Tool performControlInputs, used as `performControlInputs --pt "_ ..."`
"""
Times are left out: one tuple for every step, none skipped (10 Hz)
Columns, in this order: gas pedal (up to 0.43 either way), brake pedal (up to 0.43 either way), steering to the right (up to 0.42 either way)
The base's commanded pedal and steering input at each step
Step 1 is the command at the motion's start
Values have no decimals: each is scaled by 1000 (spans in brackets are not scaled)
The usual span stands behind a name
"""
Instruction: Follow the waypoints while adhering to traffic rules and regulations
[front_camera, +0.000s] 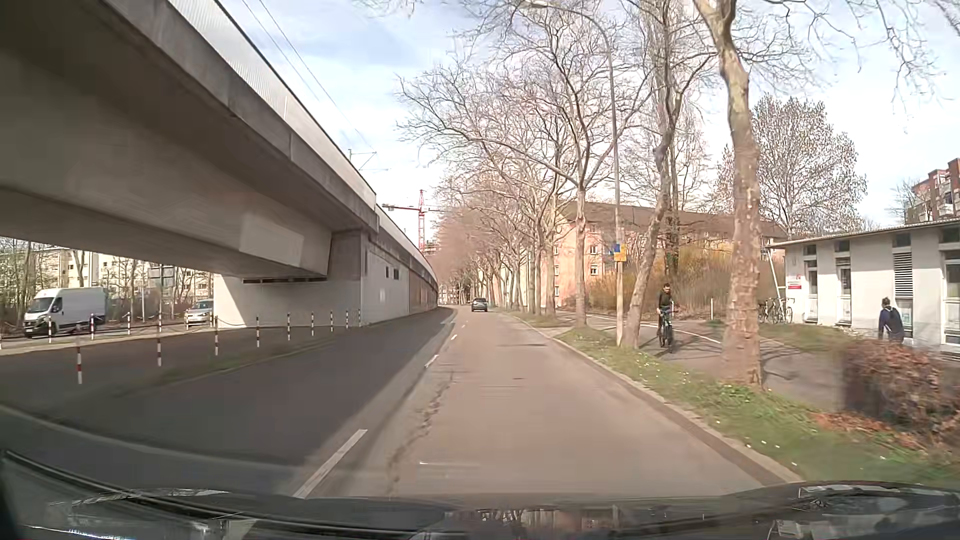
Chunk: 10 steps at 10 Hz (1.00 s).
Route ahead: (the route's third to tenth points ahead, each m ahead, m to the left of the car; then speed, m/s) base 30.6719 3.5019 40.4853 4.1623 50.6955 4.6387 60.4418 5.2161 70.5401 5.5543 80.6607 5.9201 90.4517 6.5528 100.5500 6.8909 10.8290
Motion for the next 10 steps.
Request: performControlInputs --pt "157 0 -5" --pt "150 0 -5" --pt "138 0 -5" --pt "138 0 -5" --pt "138 0 -5" --pt "138 0 -4" --pt "138 0 -4" --pt "138 0 -4" --pt "138 0 -4" --pt "138 0 -4"
